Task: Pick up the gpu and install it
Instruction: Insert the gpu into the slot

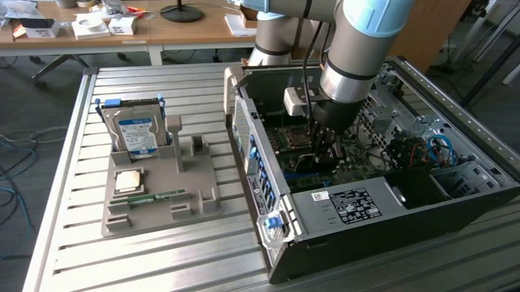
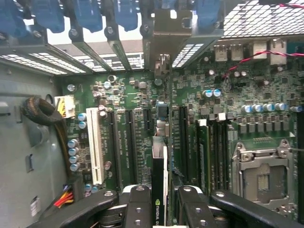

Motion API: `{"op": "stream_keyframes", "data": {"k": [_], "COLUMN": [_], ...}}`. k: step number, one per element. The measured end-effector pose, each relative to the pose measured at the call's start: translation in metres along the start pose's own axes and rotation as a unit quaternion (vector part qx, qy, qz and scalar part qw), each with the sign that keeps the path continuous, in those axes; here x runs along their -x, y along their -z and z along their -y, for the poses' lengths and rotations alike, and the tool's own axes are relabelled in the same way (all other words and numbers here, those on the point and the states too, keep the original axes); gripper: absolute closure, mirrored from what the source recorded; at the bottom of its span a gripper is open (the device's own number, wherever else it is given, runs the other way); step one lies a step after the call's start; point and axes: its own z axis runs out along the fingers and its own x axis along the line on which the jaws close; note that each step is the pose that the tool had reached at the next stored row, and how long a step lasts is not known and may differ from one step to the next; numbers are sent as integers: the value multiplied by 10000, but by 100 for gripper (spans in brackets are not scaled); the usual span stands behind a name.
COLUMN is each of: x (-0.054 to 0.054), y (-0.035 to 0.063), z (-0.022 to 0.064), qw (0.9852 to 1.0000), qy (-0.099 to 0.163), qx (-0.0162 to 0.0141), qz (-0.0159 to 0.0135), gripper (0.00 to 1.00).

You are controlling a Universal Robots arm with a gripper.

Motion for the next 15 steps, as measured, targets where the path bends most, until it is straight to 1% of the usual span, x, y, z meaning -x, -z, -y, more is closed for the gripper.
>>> {"op": "stream_keyframes", "data": {"k": [1, 4, 7, 15], "x": [0, 0, 0, -2], "y": [1, 0, 0, 1], "z": [0, 0, 0, 0], "qw": [10000, 10000, 10000, 10000], "qy": [0, 0, 0, -15], "qx": [3, 3, 3, 3], "qz": [27, 29, 37, 37], "gripper": [74, 74, 74, 74]}}
